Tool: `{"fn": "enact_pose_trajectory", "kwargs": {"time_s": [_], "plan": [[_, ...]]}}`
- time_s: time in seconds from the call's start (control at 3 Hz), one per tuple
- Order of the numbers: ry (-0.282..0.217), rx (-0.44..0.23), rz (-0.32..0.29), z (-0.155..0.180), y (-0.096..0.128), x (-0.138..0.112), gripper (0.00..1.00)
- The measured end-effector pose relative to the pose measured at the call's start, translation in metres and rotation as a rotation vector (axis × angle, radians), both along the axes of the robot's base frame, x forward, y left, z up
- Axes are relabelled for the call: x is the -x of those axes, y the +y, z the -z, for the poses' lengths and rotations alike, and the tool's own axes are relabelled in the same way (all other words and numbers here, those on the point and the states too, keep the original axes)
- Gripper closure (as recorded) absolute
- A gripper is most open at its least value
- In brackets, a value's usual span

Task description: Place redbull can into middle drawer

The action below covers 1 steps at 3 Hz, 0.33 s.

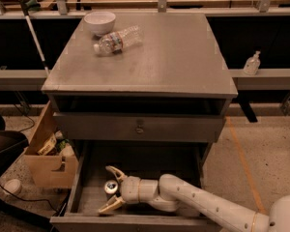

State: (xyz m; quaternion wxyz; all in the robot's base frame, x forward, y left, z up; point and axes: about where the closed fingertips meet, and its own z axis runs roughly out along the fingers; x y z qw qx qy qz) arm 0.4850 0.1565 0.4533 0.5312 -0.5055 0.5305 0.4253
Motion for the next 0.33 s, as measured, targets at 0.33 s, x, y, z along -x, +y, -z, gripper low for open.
{"fn": "enact_pose_trajectory", "kwargs": {"time_s": [0.33], "plan": [[0.0, 0.0, 0.0, 0.0, 0.0001, 0.0, 0.0]]}}
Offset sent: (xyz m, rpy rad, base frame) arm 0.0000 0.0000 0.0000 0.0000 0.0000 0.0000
